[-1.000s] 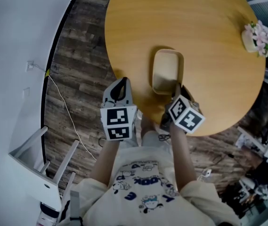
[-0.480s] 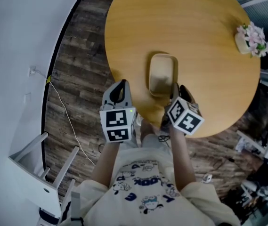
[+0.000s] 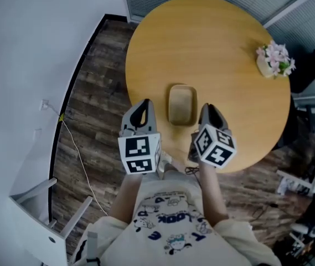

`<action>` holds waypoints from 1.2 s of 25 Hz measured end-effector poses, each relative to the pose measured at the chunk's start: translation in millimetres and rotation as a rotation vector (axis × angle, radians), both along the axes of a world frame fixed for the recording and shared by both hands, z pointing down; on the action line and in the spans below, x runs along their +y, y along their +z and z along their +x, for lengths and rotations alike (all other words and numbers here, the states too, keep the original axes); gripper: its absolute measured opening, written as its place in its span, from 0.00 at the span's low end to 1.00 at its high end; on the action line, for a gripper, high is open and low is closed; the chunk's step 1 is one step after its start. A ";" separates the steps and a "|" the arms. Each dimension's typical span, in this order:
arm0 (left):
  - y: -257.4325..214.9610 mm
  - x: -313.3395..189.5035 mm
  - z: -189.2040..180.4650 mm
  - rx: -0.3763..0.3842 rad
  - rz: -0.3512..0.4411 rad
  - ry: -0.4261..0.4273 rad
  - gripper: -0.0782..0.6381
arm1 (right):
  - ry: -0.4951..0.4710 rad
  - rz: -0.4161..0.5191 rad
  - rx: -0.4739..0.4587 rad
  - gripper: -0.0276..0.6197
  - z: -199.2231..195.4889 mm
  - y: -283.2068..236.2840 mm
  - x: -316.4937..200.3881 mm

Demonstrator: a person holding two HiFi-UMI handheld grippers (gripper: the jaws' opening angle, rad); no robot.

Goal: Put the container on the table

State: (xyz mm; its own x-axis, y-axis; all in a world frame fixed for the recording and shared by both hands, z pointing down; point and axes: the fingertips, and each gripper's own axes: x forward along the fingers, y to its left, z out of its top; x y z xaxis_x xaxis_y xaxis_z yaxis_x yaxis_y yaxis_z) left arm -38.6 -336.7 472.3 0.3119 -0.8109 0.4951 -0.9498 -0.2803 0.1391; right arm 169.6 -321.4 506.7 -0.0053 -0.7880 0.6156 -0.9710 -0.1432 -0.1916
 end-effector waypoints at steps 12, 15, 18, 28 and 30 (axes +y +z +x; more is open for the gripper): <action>-85.5 -10.4 0.0 0.025 0.197 -0.035 0.11 | -0.052 0.231 0.057 0.09 -3.8 -93.4 -16.4; -102.2 -9.6 0.3 0.029 0.232 -0.039 0.11 | -0.060 0.281 0.053 0.09 -4.2 -113.7 -18.7; -117.0 -8.5 0.4 0.025 0.265 -0.037 0.11 | -0.064 0.322 0.055 0.09 -5.8 -130.6 -19.2; -141.4 -7.8 5.4 0.019 0.323 -0.029 0.11 | -0.071 0.391 0.049 0.08 -4.5 -153.2 -15.3; -143.0 -7.5 6.6 0.020 0.328 -0.027 0.11 | -0.071 0.396 0.050 0.08 -4.2 -153.4 -14.4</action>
